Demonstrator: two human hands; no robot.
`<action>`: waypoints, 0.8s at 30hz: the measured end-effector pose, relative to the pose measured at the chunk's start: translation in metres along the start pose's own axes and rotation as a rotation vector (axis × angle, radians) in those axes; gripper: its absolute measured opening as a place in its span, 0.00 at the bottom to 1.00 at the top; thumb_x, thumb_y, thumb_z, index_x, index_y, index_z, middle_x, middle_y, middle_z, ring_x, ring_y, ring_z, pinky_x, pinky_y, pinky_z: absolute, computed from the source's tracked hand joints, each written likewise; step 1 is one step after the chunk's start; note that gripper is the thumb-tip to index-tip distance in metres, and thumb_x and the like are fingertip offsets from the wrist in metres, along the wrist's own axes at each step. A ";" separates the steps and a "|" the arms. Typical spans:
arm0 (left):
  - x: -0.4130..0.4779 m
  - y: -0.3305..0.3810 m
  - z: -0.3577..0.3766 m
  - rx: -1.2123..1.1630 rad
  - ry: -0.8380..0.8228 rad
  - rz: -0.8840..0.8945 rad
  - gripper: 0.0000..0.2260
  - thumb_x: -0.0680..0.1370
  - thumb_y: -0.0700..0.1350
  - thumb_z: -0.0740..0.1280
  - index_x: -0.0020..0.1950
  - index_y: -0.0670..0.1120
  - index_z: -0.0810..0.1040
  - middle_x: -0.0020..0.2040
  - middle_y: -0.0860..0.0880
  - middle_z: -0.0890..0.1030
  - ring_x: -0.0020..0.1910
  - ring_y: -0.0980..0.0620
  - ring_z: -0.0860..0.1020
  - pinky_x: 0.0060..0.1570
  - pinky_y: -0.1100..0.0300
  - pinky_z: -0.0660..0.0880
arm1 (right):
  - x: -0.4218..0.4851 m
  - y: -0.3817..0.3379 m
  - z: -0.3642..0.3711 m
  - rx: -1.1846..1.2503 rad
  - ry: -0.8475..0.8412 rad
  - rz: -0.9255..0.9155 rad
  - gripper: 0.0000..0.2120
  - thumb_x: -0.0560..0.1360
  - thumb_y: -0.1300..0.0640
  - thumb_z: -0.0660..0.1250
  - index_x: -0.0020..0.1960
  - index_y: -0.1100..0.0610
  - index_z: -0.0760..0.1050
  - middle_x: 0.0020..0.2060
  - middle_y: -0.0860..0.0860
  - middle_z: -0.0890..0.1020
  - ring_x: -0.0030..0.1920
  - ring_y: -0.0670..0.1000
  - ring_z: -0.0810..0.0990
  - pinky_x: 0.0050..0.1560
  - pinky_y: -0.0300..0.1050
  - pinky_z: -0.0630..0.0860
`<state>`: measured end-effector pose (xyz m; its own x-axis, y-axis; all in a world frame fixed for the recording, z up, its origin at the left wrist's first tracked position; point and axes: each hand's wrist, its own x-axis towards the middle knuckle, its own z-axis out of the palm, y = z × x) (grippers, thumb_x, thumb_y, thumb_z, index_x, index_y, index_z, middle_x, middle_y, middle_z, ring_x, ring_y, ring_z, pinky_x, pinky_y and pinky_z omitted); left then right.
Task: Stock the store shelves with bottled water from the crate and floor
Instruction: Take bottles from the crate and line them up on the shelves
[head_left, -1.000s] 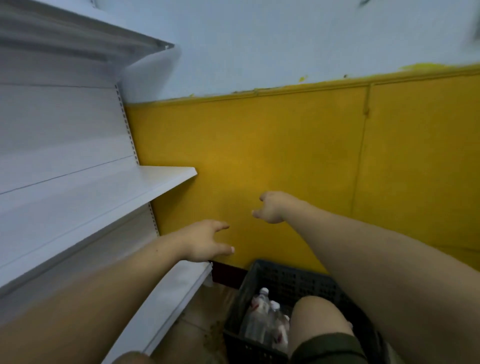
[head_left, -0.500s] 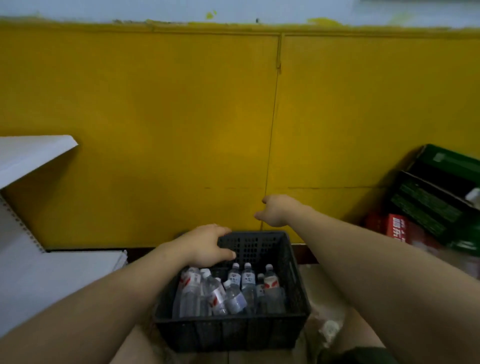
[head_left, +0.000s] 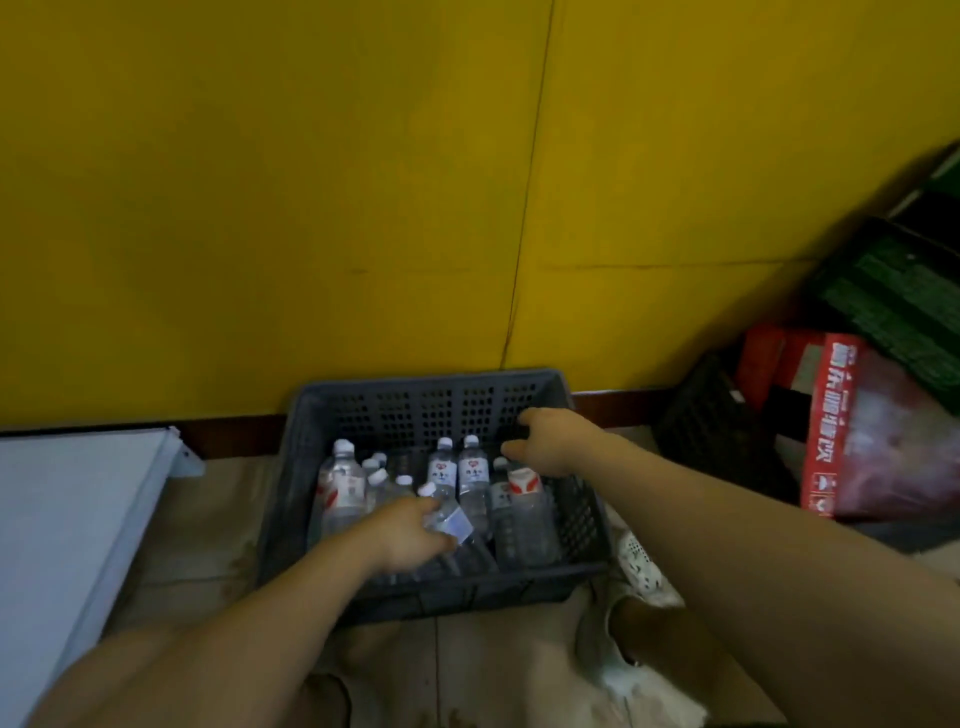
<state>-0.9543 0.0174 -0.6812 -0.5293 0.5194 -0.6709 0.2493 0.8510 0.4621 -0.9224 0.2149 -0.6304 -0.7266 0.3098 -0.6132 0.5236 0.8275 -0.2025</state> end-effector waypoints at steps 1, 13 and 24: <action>0.008 -0.006 0.003 -0.045 0.004 -0.020 0.21 0.77 0.54 0.65 0.68 0.47 0.71 0.64 0.45 0.75 0.56 0.48 0.75 0.58 0.55 0.73 | 0.014 0.000 0.009 0.004 -0.027 -0.014 0.28 0.82 0.43 0.58 0.76 0.57 0.59 0.67 0.57 0.73 0.60 0.58 0.76 0.60 0.55 0.75; 0.129 -0.064 0.038 -0.478 0.041 -0.169 0.19 0.80 0.44 0.63 0.70 0.42 0.69 0.69 0.43 0.71 0.67 0.46 0.70 0.51 0.66 0.62 | 0.183 -0.011 0.127 0.139 -0.273 -0.100 0.22 0.80 0.46 0.60 0.68 0.58 0.70 0.65 0.58 0.75 0.61 0.59 0.75 0.55 0.46 0.71; 0.173 -0.107 0.060 -0.567 0.187 -0.194 0.17 0.76 0.39 0.68 0.65 0.48 0.76 0.50 0.48 0.79 0.52 0.49 0.78 0.60 0.54 0.73 | 0.251 -0.040 0.186 0.418 -0.280 -0.077 0.19 0.80 0.55 0.63 0.69 0.56 0.65 0.62 0.61 0.75 0.57 0.60 0.75 0.50 0.46 0.69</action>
<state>-1.0239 0.0209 -0.8810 -0.6677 0.2931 -0.6843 -0.3077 0.7284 0.6122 -1.0431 0.1729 -0.9187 -0.6529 0.0699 -0.7542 0.6480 0.5672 -0.5084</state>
